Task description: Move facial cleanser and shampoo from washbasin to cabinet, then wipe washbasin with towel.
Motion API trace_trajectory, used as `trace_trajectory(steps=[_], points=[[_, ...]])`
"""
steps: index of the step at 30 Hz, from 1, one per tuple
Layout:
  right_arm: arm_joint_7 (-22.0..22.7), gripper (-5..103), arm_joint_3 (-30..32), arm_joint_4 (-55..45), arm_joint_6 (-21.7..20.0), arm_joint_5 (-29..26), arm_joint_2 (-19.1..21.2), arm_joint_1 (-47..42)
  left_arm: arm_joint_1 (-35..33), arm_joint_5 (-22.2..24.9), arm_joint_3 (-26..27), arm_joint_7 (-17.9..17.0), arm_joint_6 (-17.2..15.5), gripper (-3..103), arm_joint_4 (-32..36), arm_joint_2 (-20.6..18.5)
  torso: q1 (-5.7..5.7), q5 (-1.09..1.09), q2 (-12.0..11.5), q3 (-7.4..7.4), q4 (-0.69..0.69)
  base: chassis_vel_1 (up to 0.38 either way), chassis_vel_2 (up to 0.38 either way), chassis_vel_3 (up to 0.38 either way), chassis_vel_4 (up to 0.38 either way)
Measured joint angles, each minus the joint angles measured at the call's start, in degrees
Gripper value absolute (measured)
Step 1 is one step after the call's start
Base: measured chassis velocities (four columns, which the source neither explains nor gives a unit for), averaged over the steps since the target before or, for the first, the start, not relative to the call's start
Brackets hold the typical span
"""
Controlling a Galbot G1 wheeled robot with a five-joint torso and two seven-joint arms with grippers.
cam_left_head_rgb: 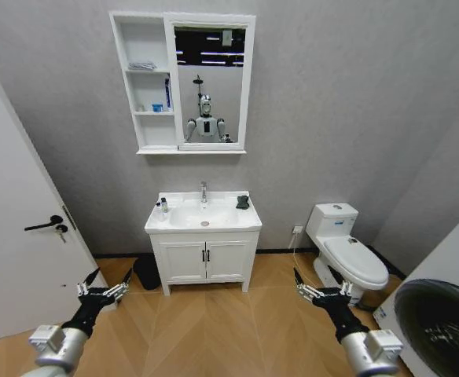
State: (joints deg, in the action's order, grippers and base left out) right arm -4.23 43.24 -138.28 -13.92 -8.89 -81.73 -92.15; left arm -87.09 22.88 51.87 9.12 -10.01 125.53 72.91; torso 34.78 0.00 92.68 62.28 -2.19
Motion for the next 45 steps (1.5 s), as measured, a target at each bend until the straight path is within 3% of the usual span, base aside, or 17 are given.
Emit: trace_trajectory(steps=[10, 25, 45], points=[[-0.01, 100, -0.24, 0.07, 0.0, 0.01, -0.01, 0.28, 0.0, -0.52, -0.43, -0.2, 1.75, 100, -0.1, 0.29, -0.01, -0.01, 0.0, 0.0, 0.0, -0.066, 0.095, 0.088, -0.049], [-0.55, 100, 0.3, -0.04, 0.91, -0.06, -0.44, -0.73, -0.27, -0.41, -0.56, -0.31, 1.46, 100, 1.65, 0.25, -0.02, 0.0, 0.0, 0.0, -0.01, -0.085, 0.085, 0.088, -0.09], [-0.83, 100, 0.47, 0.37, 2.51, 0.64, -0.8, -1.83, -0.83, -1.1, -1.09, -0.28, 1.44, 100, 2.76, 1.16, 0.0, -0.02, 0.0, 0.0, -0.02, -0.22, 0.214, 0.209, -0.217]])
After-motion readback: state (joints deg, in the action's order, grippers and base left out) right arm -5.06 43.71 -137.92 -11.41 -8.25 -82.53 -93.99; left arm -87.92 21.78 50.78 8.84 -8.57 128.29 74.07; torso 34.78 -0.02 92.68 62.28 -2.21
